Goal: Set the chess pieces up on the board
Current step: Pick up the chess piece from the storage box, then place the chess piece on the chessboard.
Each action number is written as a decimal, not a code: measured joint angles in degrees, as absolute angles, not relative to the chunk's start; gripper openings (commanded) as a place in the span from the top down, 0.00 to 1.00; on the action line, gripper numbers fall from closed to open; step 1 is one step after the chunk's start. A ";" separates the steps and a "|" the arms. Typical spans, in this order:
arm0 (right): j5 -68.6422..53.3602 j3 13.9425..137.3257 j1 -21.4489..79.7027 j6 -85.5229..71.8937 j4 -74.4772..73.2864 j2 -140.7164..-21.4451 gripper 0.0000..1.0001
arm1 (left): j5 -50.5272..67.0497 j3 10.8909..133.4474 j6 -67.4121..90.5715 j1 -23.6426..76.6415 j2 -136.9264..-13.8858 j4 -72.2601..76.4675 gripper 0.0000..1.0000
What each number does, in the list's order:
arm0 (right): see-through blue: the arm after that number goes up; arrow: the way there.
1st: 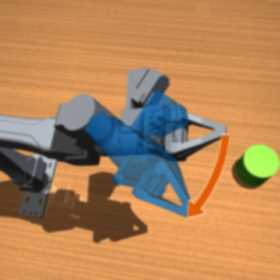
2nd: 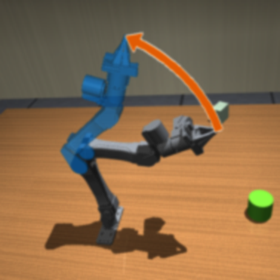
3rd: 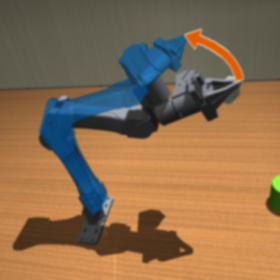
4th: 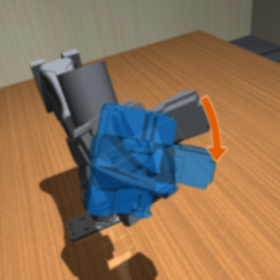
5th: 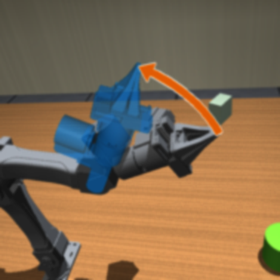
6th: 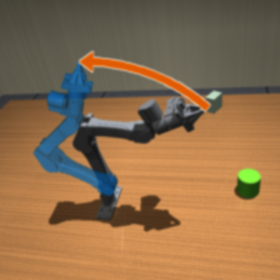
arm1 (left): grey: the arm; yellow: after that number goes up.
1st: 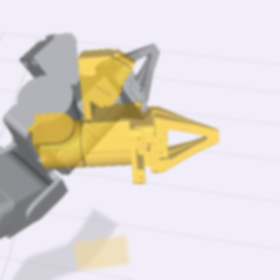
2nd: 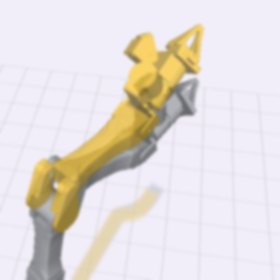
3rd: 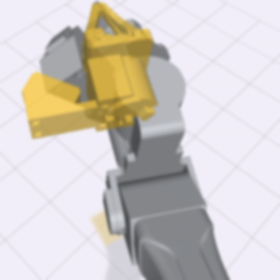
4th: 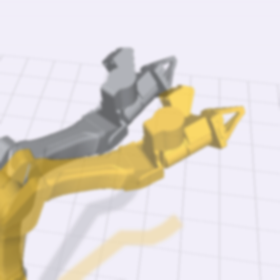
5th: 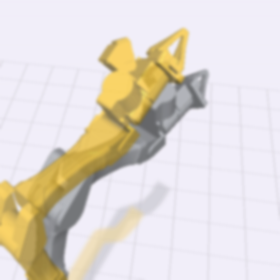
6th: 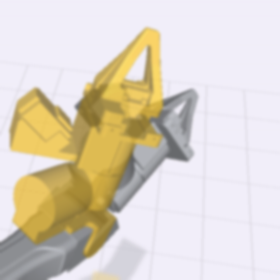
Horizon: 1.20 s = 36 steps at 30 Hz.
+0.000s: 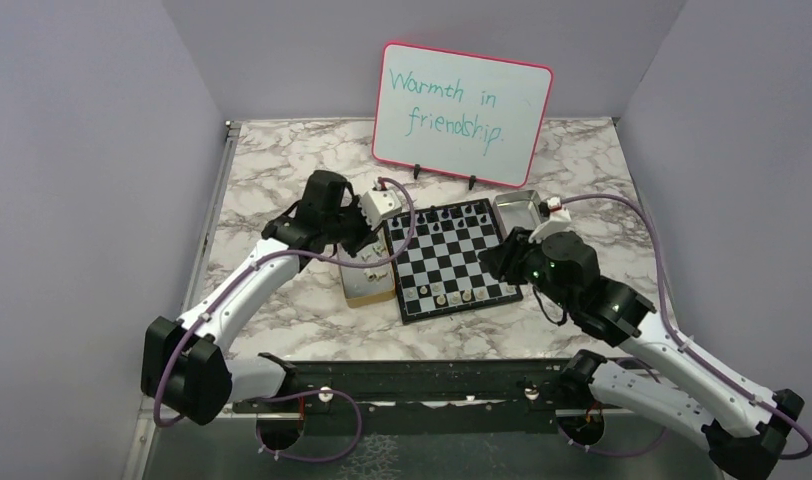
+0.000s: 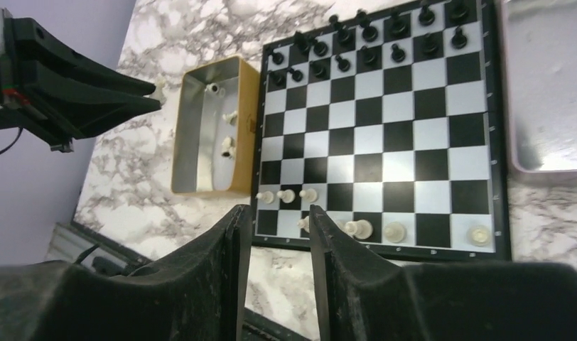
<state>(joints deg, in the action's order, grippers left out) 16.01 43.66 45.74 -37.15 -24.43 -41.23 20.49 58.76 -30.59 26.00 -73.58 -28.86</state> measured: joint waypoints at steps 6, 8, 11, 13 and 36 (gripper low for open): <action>8.45 43.68 45.74 -39.68 -18.85 -46.46 0.63 | 33.85 48.18 -24.67 26.72 -66.52 -17.06 1.00; 4.64 44.27 45.74 -40.10 -16.99 -49.01 0.57 | 37.08 44.82 -22.98 28.12 -64.90 -13.26 1.00; -0.99 46.19 45.69 -40.53 -14.50 -53.69 0.53 | 40.84 41.67 -21.82 30.02 -63.64 -9.58 1.00; -5.37 47.83 45.69 -40.80 -12.86 -57.36 0.53 | 42.76 40.75 -21.87 30.48 -63.11 -8.23 1.00; -20.29 57.76 45.67 -41.50 -13.67 -75.77 0.52 | 49.78 38.70 -25.17 30.89 -61.28 -4.08 1.00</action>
<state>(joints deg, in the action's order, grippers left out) -20.29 57.76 45.67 -41.50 -13.67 -75.77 49.78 38.70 -25.17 30.89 -61.28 -4.08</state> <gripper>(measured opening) 0.471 0.162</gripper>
